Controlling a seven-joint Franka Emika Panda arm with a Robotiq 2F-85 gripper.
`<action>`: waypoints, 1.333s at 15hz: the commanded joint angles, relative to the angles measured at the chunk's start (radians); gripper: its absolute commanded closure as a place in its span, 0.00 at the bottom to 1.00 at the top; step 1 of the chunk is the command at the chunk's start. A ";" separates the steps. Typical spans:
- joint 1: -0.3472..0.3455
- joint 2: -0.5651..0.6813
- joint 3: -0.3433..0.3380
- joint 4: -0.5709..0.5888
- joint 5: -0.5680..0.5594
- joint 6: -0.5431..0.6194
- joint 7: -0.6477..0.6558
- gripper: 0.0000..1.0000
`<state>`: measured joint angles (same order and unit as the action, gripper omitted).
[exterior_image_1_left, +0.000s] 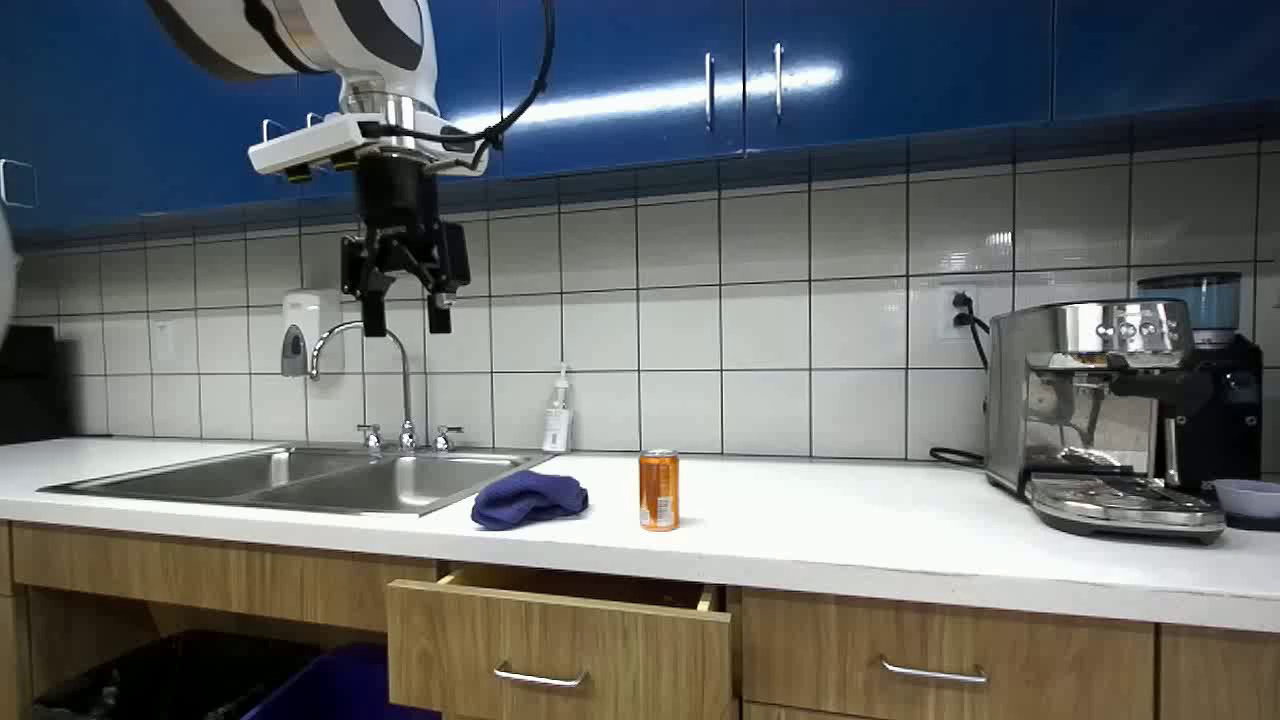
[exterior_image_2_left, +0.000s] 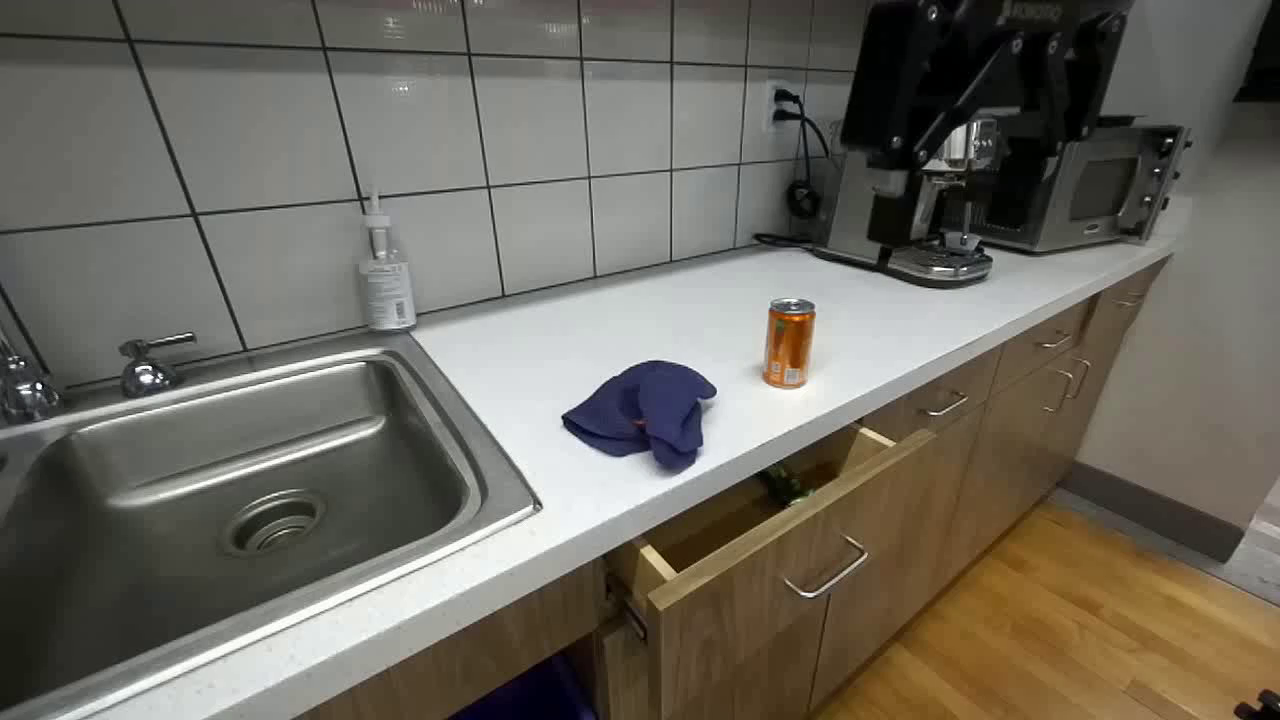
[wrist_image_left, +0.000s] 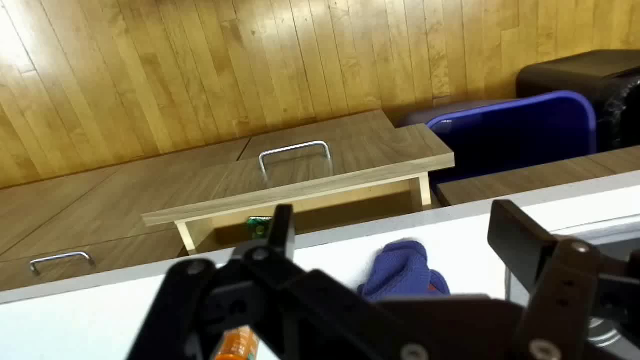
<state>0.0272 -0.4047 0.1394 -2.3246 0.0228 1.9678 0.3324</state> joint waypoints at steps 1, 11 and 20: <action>0.002 0.001 -0.002 0.002 -0.001 -0.003 0.001 0.00; 0.000 0.130 -0.023 0.013 -0.084 0.060 -0.124 0.00; 0.002 0.267 -0.052 0.003 -0.109 0.214 -0.175 0.00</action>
<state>0.0274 -0.1730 0.0993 -2.3286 -0.0608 2.1414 0.1794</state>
